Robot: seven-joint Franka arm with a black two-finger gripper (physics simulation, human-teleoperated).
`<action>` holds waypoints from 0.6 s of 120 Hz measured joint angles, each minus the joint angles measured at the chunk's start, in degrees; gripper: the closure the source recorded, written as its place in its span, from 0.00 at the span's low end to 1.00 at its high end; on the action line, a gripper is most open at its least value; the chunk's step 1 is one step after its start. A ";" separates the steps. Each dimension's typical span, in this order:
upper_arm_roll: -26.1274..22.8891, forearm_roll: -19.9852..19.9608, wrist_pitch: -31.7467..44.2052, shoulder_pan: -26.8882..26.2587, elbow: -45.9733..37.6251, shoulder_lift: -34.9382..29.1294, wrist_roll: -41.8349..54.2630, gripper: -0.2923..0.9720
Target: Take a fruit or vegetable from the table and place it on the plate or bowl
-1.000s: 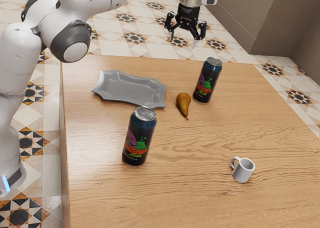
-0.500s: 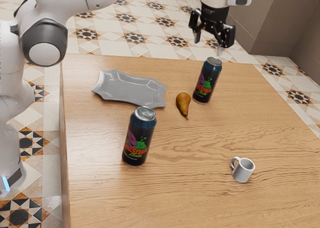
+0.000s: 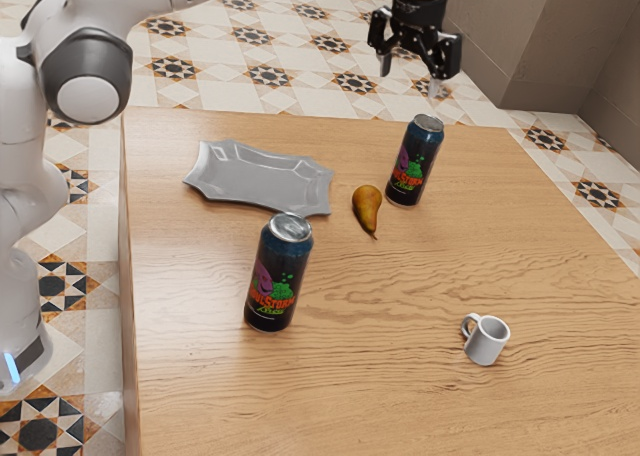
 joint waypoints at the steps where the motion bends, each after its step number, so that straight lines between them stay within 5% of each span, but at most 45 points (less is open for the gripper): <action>1: 0.00 -0.16 -0.05 0.27 -0.01 0.25 -0.01 0.23; 48: 0.05 -7.89 -2.23 11.35 -4.18 8.51 0.25 0.23; 62: 0.42 -7.79 -2.61 10.72 -7.17 6.53 1.24 0.23; 72: 0.34 -5.85 0.46 7.39 -17.21 -1.24 1.86 0.23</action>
